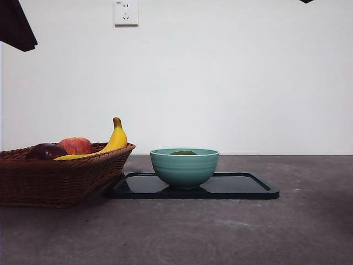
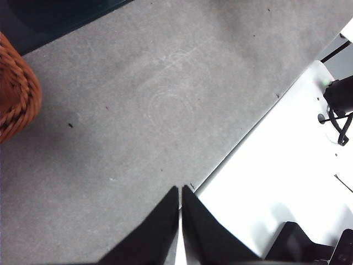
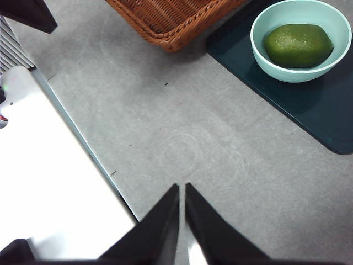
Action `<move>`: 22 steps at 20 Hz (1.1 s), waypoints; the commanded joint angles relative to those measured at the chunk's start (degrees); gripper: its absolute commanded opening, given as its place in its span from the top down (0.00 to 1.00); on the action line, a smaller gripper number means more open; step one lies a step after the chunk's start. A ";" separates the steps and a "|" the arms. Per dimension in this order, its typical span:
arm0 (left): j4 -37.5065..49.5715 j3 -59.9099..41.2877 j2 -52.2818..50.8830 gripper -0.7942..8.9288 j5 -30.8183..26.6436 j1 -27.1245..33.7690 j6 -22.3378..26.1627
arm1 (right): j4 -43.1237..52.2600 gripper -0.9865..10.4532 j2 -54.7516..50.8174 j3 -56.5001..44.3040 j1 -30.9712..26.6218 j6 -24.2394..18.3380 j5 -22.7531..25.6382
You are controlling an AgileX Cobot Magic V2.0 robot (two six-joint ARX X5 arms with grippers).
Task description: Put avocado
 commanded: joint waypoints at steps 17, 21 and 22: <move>35.71 -5.44 -15.15 0.91 -5.97 16.87 10.97 | 0.76 0.91 0.39 0.35 0.61 0.59 -0.15; 52.00 -18.10 -27.32 0.91 -10.73 26.88 10.99 | 0.76 0.91 0.37 0.35 0.61 0.57 -0.15; 53.20 -21.33 -30.03 0.91 -12.66 28.06 10.97 | 0.76 0.91 0.37 0.35 0.61 0.57 -0.15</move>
